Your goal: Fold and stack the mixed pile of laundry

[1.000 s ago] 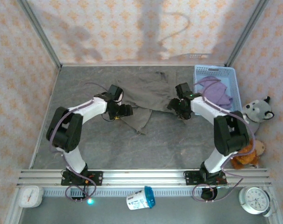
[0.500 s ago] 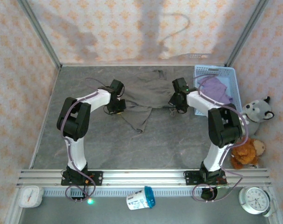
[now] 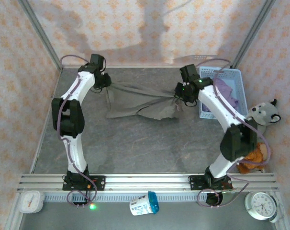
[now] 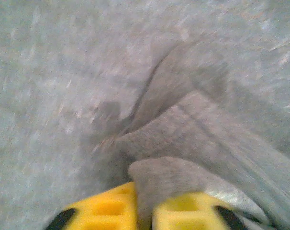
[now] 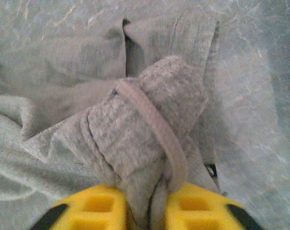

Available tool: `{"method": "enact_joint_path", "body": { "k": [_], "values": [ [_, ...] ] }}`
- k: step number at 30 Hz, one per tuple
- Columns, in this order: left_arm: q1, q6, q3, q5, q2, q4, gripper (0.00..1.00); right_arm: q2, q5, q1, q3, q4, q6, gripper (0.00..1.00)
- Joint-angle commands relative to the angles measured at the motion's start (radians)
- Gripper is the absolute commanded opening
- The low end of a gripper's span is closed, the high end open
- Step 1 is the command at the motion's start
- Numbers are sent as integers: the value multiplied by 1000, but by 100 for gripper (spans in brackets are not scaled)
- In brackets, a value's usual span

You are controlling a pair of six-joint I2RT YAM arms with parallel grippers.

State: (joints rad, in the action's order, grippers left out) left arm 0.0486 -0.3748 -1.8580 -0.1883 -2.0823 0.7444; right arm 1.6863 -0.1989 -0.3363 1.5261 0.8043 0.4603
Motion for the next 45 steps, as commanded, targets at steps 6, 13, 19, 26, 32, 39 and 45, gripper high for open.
{"method": "enact_joint_path", "body": {
  "k": [6, 13, 19, 26, 32, 39, 45],
  "values": [
    [4, 8, 80, 8, 6, 120, 79, 326, 125, 4, 271, 109, 26, 67],
    [4, -43, 430, -42, 255, -12, 84, 57, 126, -11, -98, -23, 79, 69],
    [4, -100, 526, -41, 237, -70, 83, -104, 35, -15, -342, -169, 148, 72],
    [4, -154, 520, -34, 179, -123, 80, -134, -5, -87, -425, -254, 166, 77],
    [3, -201, 543, -56, 116, -155, 53, -122, -23, -94, -544, -413, 228, 78],
    [3, -203, 580, -69, 127, -158, 0, -91, 55, -94, -519, -383, 232, 22],
    [-6, -202, 431, -103, 209, -69, 0, -136, 128, -93, -299, -220, 145, 0]
  ]
}}
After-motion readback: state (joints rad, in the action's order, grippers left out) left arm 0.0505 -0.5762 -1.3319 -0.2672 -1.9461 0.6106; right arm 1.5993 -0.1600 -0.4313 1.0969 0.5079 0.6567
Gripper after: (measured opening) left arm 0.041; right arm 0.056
